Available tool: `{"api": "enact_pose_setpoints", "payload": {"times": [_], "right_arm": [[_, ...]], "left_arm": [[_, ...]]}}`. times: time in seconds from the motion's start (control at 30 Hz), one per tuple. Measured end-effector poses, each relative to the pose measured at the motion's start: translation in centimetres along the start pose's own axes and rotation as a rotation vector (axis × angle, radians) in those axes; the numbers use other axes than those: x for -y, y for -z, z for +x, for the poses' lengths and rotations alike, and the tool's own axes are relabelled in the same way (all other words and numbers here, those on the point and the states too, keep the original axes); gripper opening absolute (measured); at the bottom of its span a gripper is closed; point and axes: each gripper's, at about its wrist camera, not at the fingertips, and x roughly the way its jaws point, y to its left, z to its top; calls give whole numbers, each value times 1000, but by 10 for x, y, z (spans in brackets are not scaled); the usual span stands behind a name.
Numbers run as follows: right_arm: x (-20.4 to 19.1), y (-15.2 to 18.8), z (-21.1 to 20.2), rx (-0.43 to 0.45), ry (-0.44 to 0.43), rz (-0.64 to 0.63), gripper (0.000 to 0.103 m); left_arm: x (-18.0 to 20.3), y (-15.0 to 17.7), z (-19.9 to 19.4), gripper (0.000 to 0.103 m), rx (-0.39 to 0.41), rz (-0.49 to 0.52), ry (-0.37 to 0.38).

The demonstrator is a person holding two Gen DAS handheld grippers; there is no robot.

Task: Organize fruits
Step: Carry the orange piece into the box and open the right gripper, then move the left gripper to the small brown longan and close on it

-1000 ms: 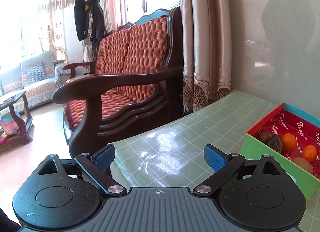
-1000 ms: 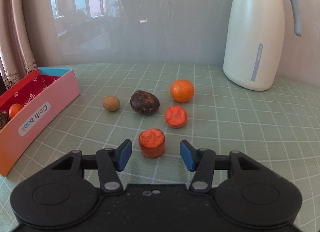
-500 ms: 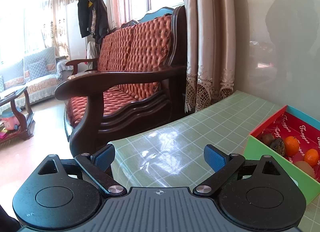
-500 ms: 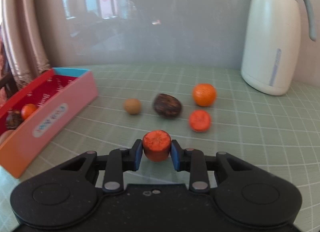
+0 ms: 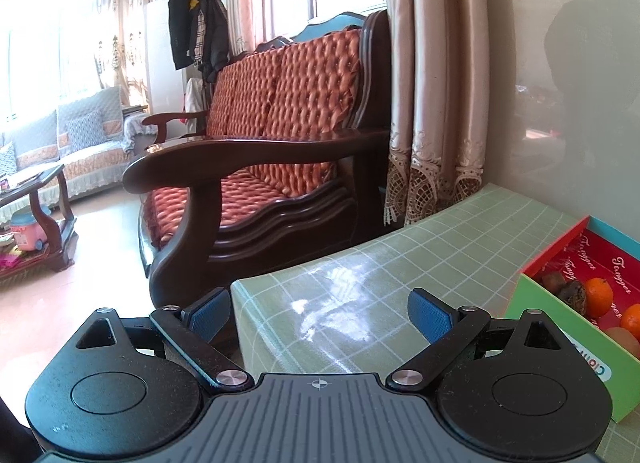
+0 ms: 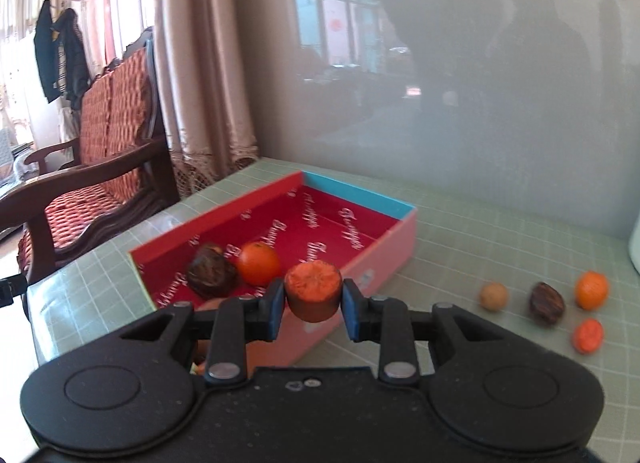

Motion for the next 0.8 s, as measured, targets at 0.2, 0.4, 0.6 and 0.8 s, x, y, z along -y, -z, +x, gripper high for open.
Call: {"api": "enact_pose_setpoints", "payload": {"times": [0.2, 0.4, 0.6, 0.8], "right_arm": [[-12, -3, 16, -22, -46, -14, 29], [-16, -1, 24, -39, -57, -19, 33], [-12, 0, 14, -7, -42, -1, 34], [13, 1, -14, 53, 67, 54, 59]], "left_arm": [[-18, 0, 6, 95, -10, -39, -47], [-30, 1, 12, 95, -15, -64, -101], [-22, 2, 10, 95, -21, -51, -73], [5, 3, -5, 95, 13, 9, 0]]}}
